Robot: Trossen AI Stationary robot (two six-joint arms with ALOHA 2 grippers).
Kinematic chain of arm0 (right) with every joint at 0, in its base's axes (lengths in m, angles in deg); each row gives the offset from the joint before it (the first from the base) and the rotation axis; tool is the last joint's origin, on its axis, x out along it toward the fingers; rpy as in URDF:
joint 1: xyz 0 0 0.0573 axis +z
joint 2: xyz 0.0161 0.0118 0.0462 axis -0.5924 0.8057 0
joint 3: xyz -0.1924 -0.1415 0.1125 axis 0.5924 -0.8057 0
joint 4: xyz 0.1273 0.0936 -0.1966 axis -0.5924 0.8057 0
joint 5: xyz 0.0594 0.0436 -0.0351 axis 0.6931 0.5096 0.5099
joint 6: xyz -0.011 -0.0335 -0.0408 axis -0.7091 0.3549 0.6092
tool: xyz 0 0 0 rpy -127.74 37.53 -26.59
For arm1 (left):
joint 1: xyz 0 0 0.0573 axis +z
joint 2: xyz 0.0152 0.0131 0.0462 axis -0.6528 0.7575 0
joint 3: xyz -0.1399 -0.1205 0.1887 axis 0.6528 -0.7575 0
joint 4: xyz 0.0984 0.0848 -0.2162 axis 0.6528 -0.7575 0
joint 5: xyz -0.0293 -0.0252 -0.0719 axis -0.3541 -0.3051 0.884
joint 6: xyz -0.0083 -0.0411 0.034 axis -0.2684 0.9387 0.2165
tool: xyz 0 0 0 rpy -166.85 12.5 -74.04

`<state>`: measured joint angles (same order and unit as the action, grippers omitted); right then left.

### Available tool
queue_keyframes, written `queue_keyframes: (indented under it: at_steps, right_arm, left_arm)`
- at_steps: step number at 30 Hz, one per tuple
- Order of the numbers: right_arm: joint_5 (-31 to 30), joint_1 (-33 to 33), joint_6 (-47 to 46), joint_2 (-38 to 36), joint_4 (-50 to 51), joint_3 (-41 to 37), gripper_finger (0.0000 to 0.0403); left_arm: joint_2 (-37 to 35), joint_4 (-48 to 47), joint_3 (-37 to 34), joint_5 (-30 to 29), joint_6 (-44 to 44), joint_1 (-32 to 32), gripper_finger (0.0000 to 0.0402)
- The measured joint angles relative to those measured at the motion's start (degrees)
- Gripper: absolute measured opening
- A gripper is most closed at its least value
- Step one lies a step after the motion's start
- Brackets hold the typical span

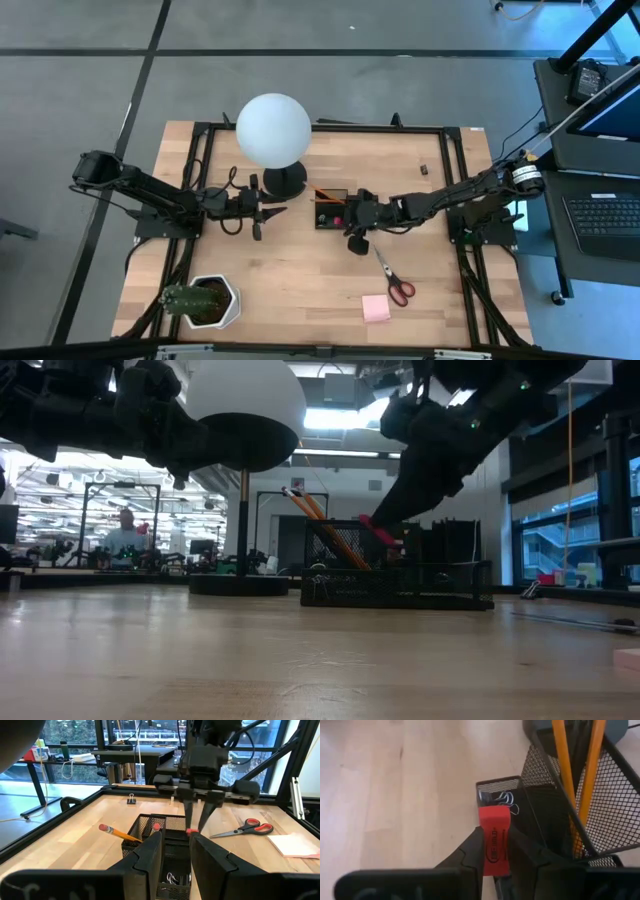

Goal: Pick and place office supplies into organizer
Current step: Put the red eraser into the black desk organizer

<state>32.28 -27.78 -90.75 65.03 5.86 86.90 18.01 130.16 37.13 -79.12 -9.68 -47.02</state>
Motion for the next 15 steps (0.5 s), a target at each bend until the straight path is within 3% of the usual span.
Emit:
queue_keyframes:
  at_steps: [15]
  right_arm:
    - [0.03, -1.06, 3.24, 6.11, -5.35, 0.02, 0.0073]
  left_arm:
    - [0.00, -0.03, 0.00, 0.00, -0.02, 0.00, 0.0097]
